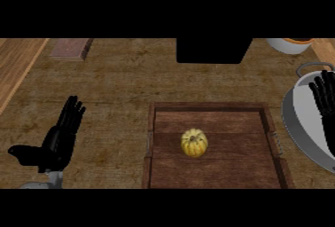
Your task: Pick the squash from the tray and place it in the pot
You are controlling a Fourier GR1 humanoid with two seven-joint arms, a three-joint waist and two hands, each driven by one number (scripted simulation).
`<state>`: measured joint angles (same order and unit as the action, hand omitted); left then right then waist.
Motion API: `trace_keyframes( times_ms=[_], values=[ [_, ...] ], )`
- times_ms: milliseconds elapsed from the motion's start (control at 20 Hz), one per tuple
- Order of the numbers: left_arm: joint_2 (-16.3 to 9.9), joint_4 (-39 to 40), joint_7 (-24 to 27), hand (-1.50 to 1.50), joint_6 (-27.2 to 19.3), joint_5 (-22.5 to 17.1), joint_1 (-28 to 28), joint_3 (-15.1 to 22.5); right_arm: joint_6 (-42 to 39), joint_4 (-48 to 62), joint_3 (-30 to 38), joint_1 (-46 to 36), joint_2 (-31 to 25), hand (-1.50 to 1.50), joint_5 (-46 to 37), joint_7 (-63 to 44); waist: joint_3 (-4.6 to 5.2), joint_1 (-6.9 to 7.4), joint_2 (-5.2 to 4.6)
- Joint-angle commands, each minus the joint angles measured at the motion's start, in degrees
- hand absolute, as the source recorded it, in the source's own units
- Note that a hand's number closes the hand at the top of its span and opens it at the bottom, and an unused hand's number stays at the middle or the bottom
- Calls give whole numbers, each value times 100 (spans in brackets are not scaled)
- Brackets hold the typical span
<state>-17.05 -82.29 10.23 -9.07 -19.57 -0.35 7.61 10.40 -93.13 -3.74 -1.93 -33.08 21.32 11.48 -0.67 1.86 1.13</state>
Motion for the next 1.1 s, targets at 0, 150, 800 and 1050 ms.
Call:
trace_keyframes(
  times_ms=[0, 150, 800, 1050],
  values=[
    [-167, -45, -151, 0, -138, 84, -194, -333, 402, -83, -93, -317, 88, 150, -435, -551, 69, -160, -110],
    [-600, -331, -645, 0, -315, 126, -679, -510, 1408, -28, -644, -601, -323, 150, -1542, -1837, 93, -41, -113],
    [-442, -759, -1845, 0, -995, 524, -1245, -177, 1291, -1394, -2534, -1508, -594, -150, -5376, -5832, 86, -160, -70],
    [-445, -758, -1885, 0, -848, 411, -1292, -267, -360, -1271, -2882, -2582, -37, -150, -5002, -7319, 85, -69, -105]
  ],
)
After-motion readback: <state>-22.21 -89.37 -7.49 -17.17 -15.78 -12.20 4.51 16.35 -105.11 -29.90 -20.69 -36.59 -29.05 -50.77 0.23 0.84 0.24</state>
